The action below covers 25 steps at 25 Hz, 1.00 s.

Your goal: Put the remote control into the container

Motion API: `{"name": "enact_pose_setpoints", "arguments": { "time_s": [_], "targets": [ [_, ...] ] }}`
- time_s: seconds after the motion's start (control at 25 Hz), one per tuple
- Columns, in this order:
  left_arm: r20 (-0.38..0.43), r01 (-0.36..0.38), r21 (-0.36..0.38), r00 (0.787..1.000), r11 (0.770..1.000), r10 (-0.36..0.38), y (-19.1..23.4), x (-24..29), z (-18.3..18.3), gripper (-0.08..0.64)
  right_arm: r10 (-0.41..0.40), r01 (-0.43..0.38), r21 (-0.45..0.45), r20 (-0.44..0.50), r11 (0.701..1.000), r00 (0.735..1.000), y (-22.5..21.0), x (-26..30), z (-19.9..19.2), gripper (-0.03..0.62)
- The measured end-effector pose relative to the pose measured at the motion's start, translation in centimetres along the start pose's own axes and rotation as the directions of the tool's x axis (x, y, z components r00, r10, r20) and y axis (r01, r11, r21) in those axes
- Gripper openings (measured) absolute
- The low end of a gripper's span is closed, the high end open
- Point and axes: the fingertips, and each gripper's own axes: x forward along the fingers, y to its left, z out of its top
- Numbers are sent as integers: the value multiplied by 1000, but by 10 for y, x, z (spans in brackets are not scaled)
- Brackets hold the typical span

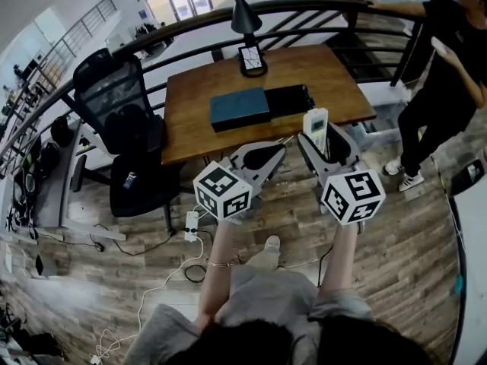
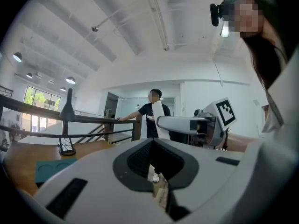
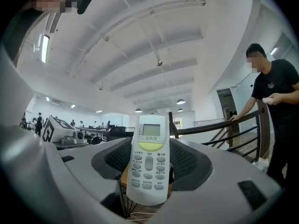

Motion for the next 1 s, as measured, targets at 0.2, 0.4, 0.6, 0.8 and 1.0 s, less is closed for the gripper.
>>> {"name": "enact_pose_setpoints", "arguments": {
  "time_s": [0.2,0.4,0.6,0.8,1.0],
  "targets": [
    [14,24,-11,1000,1000,-24,23,17,7,3,-11,11,4,2,1000,1000,-16,21,3,252],
    [16,28,-22,999,999,-27,44,29,7,3,-17,17,0,-9,1000,1000,-28,39,1,252],
    [12,32,-32,999,999,-32,63,35,5,3,-20,20,-2,-5,1000,1000,-35,54,3,252],
    [13,38,-33,999,999,-38,79,36,6,3,-27,27,-15,-4,1000,1000,-38,68,6,252],
    [21,51,-23,999,998,-50,94,39,10,3,-40,40,-20,-4,999,999,-44,83,5,252]
  ]
}}
